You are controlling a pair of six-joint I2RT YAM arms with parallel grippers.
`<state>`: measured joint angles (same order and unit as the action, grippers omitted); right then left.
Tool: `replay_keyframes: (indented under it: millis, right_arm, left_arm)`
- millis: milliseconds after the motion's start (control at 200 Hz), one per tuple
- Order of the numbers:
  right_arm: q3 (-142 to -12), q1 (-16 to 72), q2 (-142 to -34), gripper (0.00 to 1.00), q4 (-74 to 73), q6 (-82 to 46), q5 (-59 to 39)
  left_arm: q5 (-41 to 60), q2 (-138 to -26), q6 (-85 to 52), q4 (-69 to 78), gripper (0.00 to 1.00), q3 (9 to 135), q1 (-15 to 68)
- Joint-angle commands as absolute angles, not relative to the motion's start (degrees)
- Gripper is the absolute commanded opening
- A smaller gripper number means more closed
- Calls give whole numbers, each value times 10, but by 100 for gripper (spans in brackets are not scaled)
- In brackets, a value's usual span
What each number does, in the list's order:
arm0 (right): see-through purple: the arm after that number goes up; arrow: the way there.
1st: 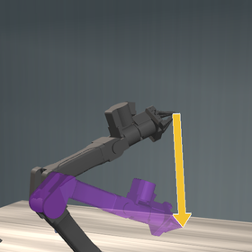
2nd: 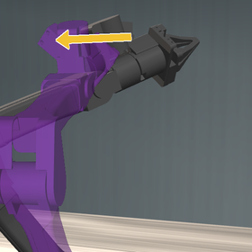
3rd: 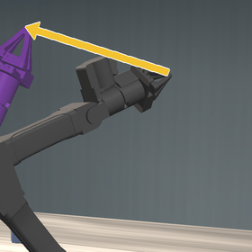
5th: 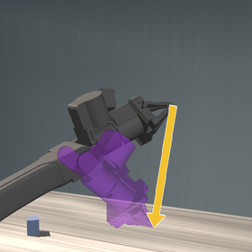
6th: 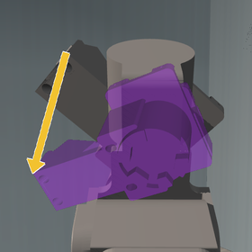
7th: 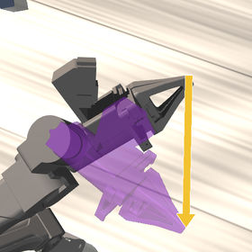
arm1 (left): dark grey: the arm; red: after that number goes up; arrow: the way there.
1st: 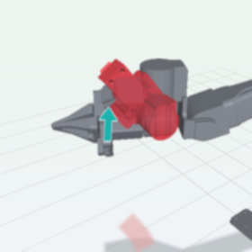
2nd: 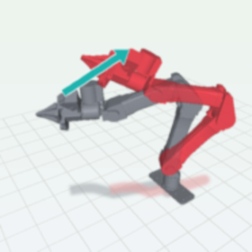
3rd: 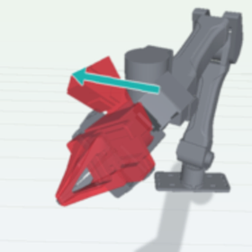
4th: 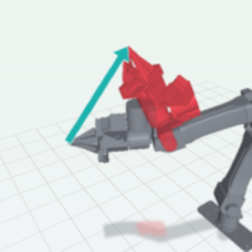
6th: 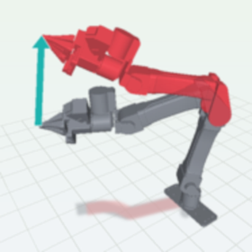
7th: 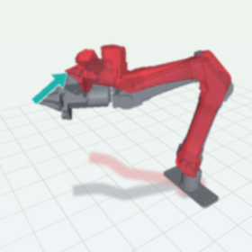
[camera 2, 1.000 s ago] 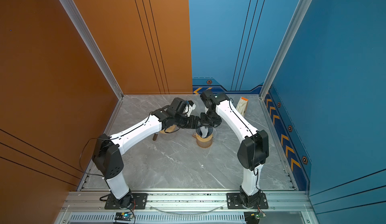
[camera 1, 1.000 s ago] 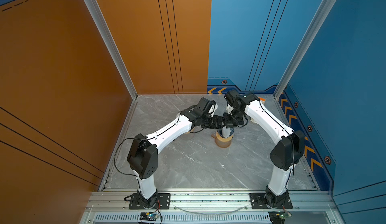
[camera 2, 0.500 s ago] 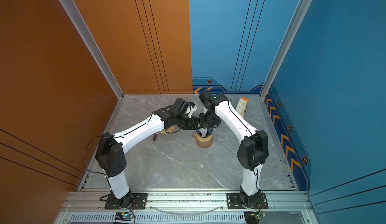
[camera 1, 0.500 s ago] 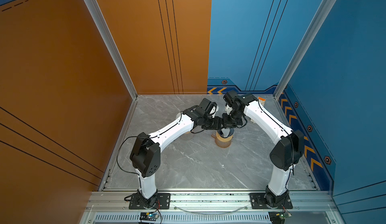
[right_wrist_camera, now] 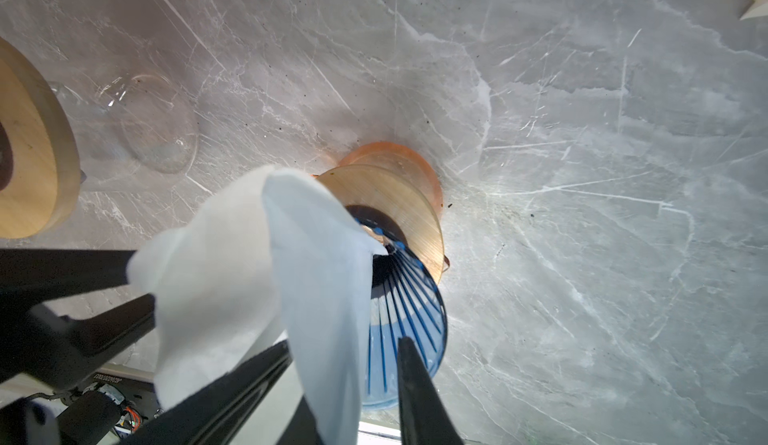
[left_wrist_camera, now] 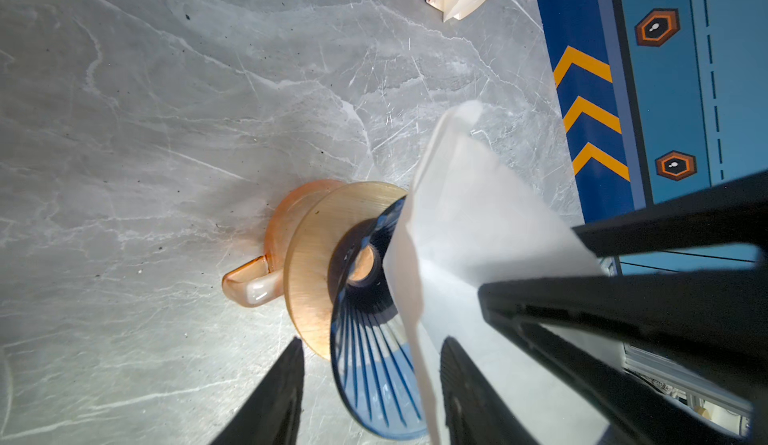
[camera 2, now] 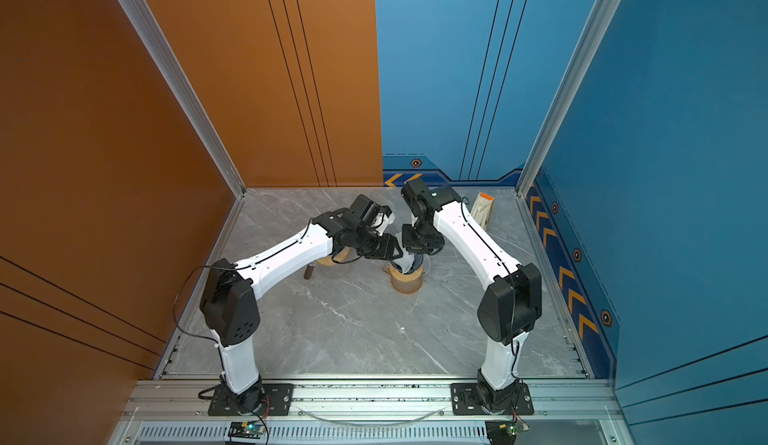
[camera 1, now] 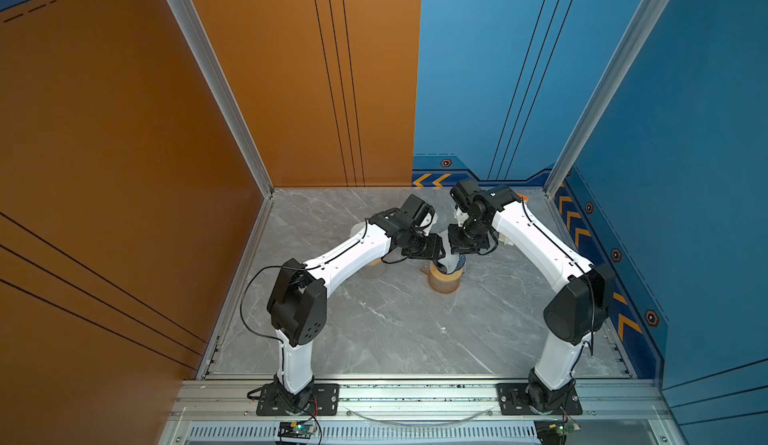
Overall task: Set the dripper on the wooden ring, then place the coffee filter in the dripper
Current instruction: 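Lower the filter into the blue cone while the left gripper steadies the cone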
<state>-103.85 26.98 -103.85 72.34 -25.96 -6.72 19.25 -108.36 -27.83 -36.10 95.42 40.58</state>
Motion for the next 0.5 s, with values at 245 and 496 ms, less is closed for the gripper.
replay_keyframes:
  millis: [245, 496]
  right_arm:
    - [-988, 258, -1011, 25, 722, -251, -19]
    - [-979, 260, -1017, 29, 717, -251, -9]
  left_arm:
    - [176, -1078, -256, -385, 55, 944, 413]
    - [167, -1079, -247, -405, 55, 954, 414]
